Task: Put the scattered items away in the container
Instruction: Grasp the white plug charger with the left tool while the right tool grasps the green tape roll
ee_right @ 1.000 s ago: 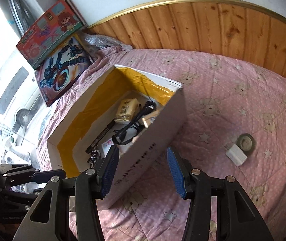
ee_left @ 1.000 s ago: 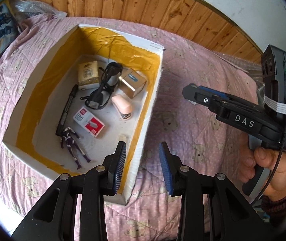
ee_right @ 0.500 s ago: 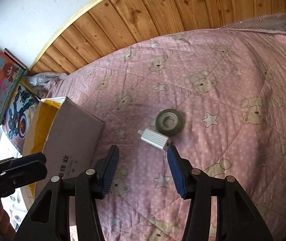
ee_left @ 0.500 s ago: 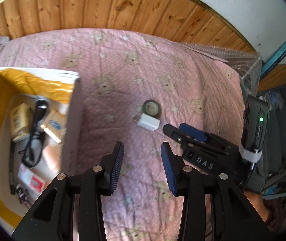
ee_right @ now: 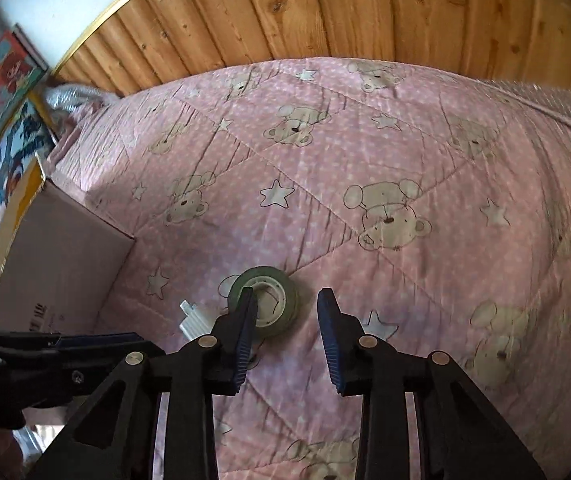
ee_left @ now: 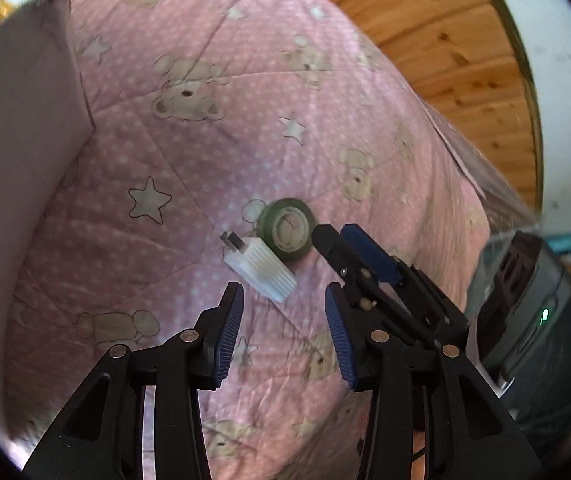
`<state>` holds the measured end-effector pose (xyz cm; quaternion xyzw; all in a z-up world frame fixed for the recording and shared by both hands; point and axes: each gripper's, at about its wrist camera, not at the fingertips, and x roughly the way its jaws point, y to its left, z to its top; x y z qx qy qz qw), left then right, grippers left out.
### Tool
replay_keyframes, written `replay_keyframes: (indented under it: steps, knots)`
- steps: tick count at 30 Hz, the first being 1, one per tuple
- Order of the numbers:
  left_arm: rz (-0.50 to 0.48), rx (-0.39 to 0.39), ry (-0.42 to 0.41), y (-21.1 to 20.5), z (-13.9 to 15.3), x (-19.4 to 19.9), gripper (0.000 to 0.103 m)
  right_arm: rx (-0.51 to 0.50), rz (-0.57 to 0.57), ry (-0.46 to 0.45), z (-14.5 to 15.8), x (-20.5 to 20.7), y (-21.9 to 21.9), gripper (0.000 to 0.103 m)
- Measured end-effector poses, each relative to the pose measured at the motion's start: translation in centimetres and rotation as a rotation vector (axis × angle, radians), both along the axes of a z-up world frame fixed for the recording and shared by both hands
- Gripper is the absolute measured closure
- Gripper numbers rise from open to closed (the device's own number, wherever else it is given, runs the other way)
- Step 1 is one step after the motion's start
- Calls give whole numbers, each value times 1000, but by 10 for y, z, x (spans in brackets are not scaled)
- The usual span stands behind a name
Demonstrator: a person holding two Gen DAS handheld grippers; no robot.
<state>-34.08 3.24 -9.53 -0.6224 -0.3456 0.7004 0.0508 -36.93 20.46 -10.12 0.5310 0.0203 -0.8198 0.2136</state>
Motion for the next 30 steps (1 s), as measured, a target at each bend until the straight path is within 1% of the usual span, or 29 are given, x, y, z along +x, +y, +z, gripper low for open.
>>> replay_keyframes:
  steps: [2, 4, 6, 7, 8, 9, 10, 13, 14, 16, 17, 19, 20, 21, 25, 30]
  knots:
    - [44, 14, -16, -2, -8, -4, 57, 36, 81, 18, -9, -3, -7, 69]
    - [68, 47, -27, -3, -16, -6, 57, 55, 164, 14, -20, -1, -13, 70]
    - [78, 53, -40, -1, -21, -9, 56, 89, 225, 81, -25, 5, -17, 70]
    - [76, 48, -42, 1, -24, -10, 56, 96, 234, 100, -24, 6, -17, 73]
    - [73, 41, -47, 3, -26, -12, 56, 103, 226, 108, -23, 6, -16, 76]
    - [72, 34, -54, 5, -28, -13, 56, 110, 215, 113, -22, 6, -15, 83]
    - [72, 31, -62, 7, -30, -14, 56, 118, 197, 122, -21, 8, -13, 86]
    - [66, 18, -85, 13, -38, -16, 56, 119, 76, 118, -17, 14, 3, 87]
    - [58, 2, -89, 17, -40, -16, 56, 110, 28, 109, -16, 17, 11, 87]
    - [36, -43, -64, 22, -37, -16, 56, 85, -61, 81, -14, 23, 25, 88]
    - [10, -77, -53, 26, -35, -16, 57, 74, -90, 68, -13, 26, 31, 88]
    - [-54, -156, -28, 35, -31, -15, 66, 44, -140, 40, -14, 34, 41, 88]
    - [-83, -196, -17, 38, -29, -13, 78, 29, -158, 26, -15, 38, 45, 88]
    - [-101, -215, -6, 38, -29, -12, 81, 13, -172, 17, -16, 43, 48, 88]
    - [-138, -221, 29, 37, -27, -7, 82, -39, -215, -3, -18, 54, 56, 88]
    - [-180, -223, 50, 33, -16, 11, 82, -93, -252, -16, -7, 65, 60, 88]
